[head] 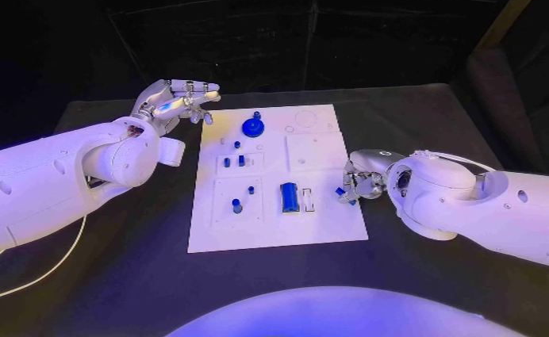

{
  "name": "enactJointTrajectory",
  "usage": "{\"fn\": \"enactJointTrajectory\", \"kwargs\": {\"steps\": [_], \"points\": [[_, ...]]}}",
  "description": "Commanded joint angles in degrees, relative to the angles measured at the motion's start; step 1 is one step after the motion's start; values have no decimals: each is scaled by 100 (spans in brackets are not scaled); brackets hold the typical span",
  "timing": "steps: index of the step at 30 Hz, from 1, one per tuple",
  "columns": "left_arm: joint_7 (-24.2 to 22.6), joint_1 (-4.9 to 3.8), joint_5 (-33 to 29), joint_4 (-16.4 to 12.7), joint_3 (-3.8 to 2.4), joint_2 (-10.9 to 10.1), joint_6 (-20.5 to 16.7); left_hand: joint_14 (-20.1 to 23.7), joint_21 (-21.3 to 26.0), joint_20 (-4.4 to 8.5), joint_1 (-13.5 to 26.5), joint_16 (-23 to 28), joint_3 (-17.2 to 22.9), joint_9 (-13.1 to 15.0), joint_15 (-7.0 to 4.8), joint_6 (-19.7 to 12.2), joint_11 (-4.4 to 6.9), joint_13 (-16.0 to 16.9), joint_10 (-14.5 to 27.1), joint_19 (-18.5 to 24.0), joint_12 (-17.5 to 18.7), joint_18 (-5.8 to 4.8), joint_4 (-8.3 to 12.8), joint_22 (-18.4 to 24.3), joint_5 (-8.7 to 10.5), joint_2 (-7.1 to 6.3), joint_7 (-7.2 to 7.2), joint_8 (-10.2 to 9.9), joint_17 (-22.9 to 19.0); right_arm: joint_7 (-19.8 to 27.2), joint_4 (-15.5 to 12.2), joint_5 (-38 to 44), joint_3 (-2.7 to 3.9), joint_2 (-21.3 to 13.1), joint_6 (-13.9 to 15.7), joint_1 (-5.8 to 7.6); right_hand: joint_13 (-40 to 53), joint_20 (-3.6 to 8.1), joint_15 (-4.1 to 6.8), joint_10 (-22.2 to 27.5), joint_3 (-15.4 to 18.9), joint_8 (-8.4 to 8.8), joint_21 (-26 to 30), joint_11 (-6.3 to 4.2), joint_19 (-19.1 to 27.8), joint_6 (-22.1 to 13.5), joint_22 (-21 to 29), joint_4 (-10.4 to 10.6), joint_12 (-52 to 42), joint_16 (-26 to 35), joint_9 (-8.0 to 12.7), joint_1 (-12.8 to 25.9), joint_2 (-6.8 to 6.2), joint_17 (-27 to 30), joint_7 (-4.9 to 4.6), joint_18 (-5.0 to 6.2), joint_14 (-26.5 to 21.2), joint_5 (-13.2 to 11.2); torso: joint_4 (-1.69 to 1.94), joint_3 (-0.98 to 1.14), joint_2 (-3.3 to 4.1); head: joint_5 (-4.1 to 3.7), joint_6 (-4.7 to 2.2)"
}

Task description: Assemble the parts on the task board

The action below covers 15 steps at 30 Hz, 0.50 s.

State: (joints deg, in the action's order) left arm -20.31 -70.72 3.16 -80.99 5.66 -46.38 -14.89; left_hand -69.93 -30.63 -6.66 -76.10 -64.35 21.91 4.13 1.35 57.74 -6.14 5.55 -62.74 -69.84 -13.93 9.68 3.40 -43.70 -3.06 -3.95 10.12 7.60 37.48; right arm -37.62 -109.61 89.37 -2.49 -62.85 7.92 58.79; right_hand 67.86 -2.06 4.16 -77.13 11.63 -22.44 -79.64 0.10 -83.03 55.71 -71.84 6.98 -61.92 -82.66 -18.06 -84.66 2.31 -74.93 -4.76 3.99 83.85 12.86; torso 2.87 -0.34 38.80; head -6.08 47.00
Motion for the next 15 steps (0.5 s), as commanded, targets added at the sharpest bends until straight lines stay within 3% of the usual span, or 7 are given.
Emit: {"fn": "enactJointTrajectory", "kwargs": {"steps": [1, 4, 6, 8, 15], "points": [[-11, -9, -14, -4, -5, 11, 13, 34, 25, -15, 14, 5, -25, -6, -14, -40, 13, 9, 32, 13, -20, 75, 16, 6, 11, 40, 7, 20, -6, -15, 24, 242, -23, 29, -268, -35, -62, -15, -24, 67, -111, 112, 18, -2, 2, -44, 5, -67, 82, -3, 75, -197, 145, -417, -10, -27, 382, 75, 8, -1, 1, 25, 11], [-12, -9, -14, -7, -5, 21, 13, 32, 26, -15, 11, 3, -23, -6, -14, -41, 14, 9, 33, 12, -22, 76, 17, 7, 11, 43, 6, 21, -3, -18, 19, 255, -23, 53, -266, -39, -70, -22, -29, 75, -234, 194, 14, -5, -2, -9, -4, -91, 104, 2, 116, -254, 215, -416, -15, -27, 382, 277, -14, -3, 2, 29, 7], [-12, -9, -14, -5, -5, 25, 12, 32, 26, -15, 11, 3, -23, -6, -14, -41, 14, 9, 33, 12, -22, 76, 17, 7, 11, 43, 6, 21, -3, -21, 5, 226, -23, 52, -181, -40, -68, -25, -31, 67, -296, 249, 11, -4, -5, 17, -11, -68, 106, 5, 144, -232, 239, -415, -14, -28, 382, 391, -13, 6, 1, 44, 5], [-12, -9, -14, -2, -5, 27, 10, 32, 26, -15, 11, 3, -23, -6, -14, -41, 14, 9, 33, 12, -22, 76, 17, 7, 11, 43, 6, 21, -3, -24, -24, 193, -23, 31, -16, -41, -61, -29, -32, 50, -371, 340, 8, 11, -9, 37, -16, -30, 102, 4, 188, -180, 224, -420, -14, -29, 384, 518, -13, 7, -3, 61, 8], [-12, -9, -14, -1, -5, 26, 11, 32, 26, -15, 11, 3, -23, -6, -14, -41, 14, 9, 33, 12, -22, 76, 17, 7, 11, 43, 6, 21, -3, -20, -169, 14, -21, -27, 607, -41, -22, -29, -33, 0, -505, 466, -13, 9, -27, 105, -48, 48, 55, -19, 249, -72, 185, -458, -18, -33, 394, 631, 3, -2, -3, 59, 0]]}}
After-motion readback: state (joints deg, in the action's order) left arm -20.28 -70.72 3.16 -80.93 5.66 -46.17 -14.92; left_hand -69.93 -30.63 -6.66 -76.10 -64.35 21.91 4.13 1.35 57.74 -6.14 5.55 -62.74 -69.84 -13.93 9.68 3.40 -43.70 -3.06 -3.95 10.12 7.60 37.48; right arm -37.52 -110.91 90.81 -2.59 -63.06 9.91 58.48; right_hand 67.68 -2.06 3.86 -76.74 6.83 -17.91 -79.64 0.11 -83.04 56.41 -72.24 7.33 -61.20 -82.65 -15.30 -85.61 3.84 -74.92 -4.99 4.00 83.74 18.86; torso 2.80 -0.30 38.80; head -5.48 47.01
